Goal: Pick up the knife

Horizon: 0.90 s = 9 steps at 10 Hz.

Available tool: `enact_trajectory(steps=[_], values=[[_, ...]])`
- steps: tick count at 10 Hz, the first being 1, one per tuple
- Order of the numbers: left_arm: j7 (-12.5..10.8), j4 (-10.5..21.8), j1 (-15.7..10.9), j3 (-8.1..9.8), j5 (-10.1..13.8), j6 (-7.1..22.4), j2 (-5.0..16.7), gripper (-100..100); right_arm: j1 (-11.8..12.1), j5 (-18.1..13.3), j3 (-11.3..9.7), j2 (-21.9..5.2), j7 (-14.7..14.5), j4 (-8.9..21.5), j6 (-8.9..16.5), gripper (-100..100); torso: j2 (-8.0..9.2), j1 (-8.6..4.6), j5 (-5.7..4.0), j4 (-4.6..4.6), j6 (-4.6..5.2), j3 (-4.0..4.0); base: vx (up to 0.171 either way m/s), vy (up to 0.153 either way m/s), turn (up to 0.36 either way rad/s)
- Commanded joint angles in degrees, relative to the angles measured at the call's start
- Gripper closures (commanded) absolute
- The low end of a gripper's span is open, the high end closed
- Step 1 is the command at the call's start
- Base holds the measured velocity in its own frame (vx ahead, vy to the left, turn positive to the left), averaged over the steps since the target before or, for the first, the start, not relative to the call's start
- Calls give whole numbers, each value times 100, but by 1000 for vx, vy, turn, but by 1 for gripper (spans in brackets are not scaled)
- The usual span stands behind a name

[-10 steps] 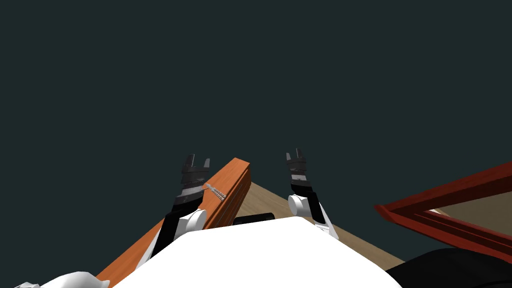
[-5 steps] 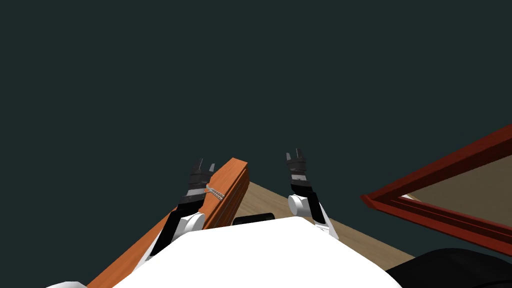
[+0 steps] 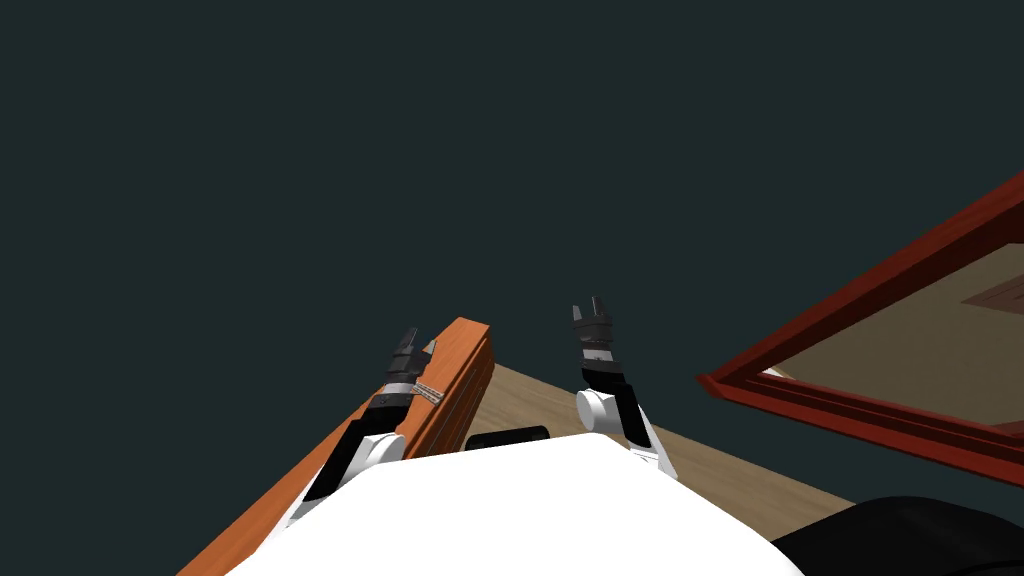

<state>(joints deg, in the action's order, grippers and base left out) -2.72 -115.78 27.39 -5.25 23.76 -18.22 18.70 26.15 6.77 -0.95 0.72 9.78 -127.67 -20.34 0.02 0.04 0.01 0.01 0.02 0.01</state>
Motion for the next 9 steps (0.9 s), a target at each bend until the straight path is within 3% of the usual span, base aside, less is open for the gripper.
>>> enact_trajectory(steps=[1,3,4,5,6,9], values=[[70,105,-14,-58,221,123,82,-100,0,0,0,0,0,0,0,0,0,0,0,0,0,0,-4,4,-44],[211,474,-47,-229,622,401,449,-100,0,0,0,0,0,0,0,0,-4,0,0,-1,-1,-2,8,-2,-136],[211,551,-47,-229,751,401,449,-100,0,0,0,0,0,0,0,0,-7,0,0,-2,-1,-4,12,3,-57],[290,764,-65,-326,948,553,628,-100,1,0,1,0,0,0,0,0,-8,0,0,-2,-4,-4,14,-2,-108],[290,789,-65,-326,1021,553,628,-100,1,0,0,0,0,0,0,0,-8,-1,0,-2,-2,-5,13,1,-61],[464,1292,-100,-540,1508,881,981,-100,1,0,1,0,0,0,0,0,-10,1,-1,-2,-4,-5,20,2,-96]])
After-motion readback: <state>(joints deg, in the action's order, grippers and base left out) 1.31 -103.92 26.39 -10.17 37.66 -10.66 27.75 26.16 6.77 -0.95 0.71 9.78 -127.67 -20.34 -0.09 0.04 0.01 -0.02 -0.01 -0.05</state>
